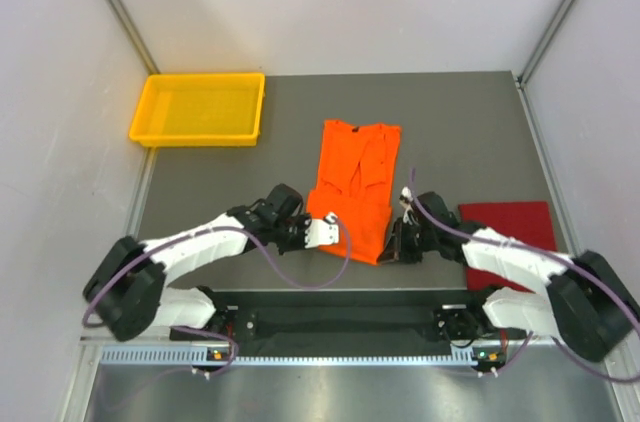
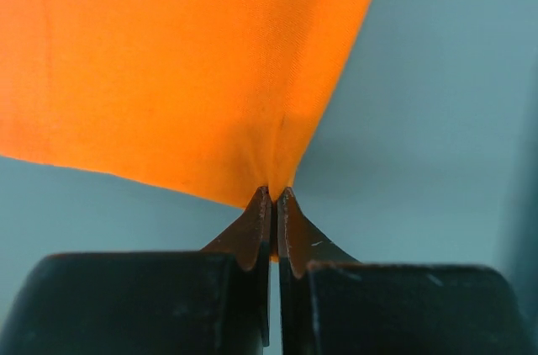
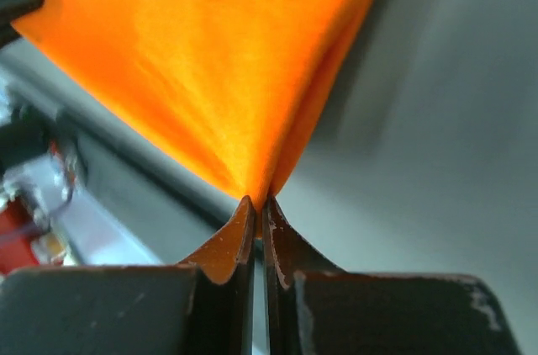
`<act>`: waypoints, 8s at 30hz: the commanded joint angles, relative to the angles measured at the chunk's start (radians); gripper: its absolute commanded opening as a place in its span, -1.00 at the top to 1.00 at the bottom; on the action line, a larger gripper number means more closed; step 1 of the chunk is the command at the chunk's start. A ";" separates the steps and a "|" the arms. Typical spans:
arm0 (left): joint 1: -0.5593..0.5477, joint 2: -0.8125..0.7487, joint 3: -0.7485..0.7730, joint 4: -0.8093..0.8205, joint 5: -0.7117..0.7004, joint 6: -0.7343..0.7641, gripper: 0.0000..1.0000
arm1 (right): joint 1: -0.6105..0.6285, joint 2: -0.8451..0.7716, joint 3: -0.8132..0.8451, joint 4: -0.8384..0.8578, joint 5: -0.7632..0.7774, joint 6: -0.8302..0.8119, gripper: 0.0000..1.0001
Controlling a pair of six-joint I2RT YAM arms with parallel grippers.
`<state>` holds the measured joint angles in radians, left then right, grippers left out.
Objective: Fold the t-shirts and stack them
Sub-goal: Fold the tshirt, then neatly place the folded tshirt to the corner
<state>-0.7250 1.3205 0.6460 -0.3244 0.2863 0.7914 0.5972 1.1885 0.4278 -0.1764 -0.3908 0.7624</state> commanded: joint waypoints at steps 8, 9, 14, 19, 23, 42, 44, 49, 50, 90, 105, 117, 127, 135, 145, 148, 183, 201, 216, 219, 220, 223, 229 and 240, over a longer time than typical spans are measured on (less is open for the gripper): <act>-0.014 -0.296 0.067 -0.430 0.090 -0.155 1.00 | 0.193 -0.363 -0.006 -0.319 0.029 0.158 1.00; -0.011 -0.279 0.078 -0.409 0.052 -0.170 1.00 | 0.182 -0.331 0.037 -0.322 0.018 0.140 1.00; 0.067 -0.153 0.240 -0.360 0.080 -0.159 1.00 | 0.017 -0.133 0.166 -0.318 -0.058 -0.067 1.00; 0.263 0.146 0.479 -0.412 0.218 -0.135 1.00 | -0.154 0.097 0.336 -0.311 -0.138 -0.219 1.00; 0.305 0.365 0.746 -0.459 0.228 -0.118 1.00 | -0.279 0.259 0.485 -0.295 -0.174 -0.300 1.00; 0.384 0.879 1.291 -0.273 0.117 -0.300 1.00 | -0.508 0.721 0.850 -0.106 -0.250 -0.224 1.00; 0.384 0.888 1.288 -0.245 0.111 -0.316 1.00 | -0.516 0.727 0.853 -0.077 -0.241 -0.203 1.00; 0.383 0.904 1.278 -0.197 0.165 -0.333 1.00 | -0.524 0.712 0.841 -0.006 -0.183 -0.152 1.00; 0.383 0.905 1.276 -0.190 0.174 -0.339 1.00 | -0.525 0.706 0.833 0.001 -0.174 -0.146 1.00; 0.366 0.982 1.279 0.047 0.148 -0.584 -0.06 | -0.356 0.718 0.850 0.158 0.225 -0.295 0.82; 0.343 0.981 1.270 0.070 0.154 -0.601 -0.07 | -0.379 0.635 0.788 0.149 0.362 -0.235 1.00; 0.341 0.898 1.267 0.009 -0.027 -0.586 -0.43 | -0.433 0.752 0.917 0.051 0.331 -0.245 0.48; 0.374 0.533 0.945 -0.117 -0.144 -0.543 -0.98 | -0.393 0.504 0.737 -0.072 0.319 -0.227 -0.42; 0.414 0.292 0.641 -0.151 -0.124 -0.518 -0.98 | -0.318 0.502 0.559 0.009 0.231 -0.118 -0.56; 0.420 0.115 0.474 -0.116 -0.081 -0.521 -0.98 | -0.320 0.595 0.559 0.107 0.104 -0.046 0.34; 0.420 0.097 0.465 -0.105 -0.085 -0.523 -0.98 | -0.338 0.606 0.546 0.132 0.076 -0.034 0.65; 0.423 0.039 0.443 -0.080 -0.069 -0.472 -0.98 | -0.589 0.261 0.398 -0.651 0.178 -0.463 0.01; 0.423 0.036 0.462 -0.090 -0.015 -0.503 -0.98 | -0.708 0.217 0.200 -0.262 0.092 -0.261 -0.11; 0.423 0.013 0.465 -0.087 -0.029 -0.501 -0.98 | -0.709 0.132 0.446 -0.696 0.194 -0.532 1.00; 0.423 0.009 0.468 -0.088 -0.036 -0.500 -0.98 | -0.709 0.137 0.509 -0.811 0.248 -0.580 1.00; 0.423 0.009 0.469 -0.090 -0.035 -0.497 -0.98 | -0.709 0.138 0.517 -0.831 0.279 -0.583 1.00; 0.423 0.020 0.492 -0.103 -0.036 -0.492 -0.98 | -0.709 0.120 0.531 -0.851 0.300 -0.586 1.00; 0.423 0.034 0.529 -0.123 -0.029 -0.482 -0.98 | -0.663 0.114 0.563 -0.917 0.335 -0.566 1.00; 0.423 0.025 0.538 -0.122 -0.032 -0.482 -0.98 | -0.631 -0.036 0.650 -1.068 0.447 -0.532 1.00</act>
<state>-0.3073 1.3659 1.1477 -0.4500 0.2459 0.2989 -0.0410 1.1931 1.0092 -1.1538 -0.0158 0.2134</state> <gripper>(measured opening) 0.990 0.028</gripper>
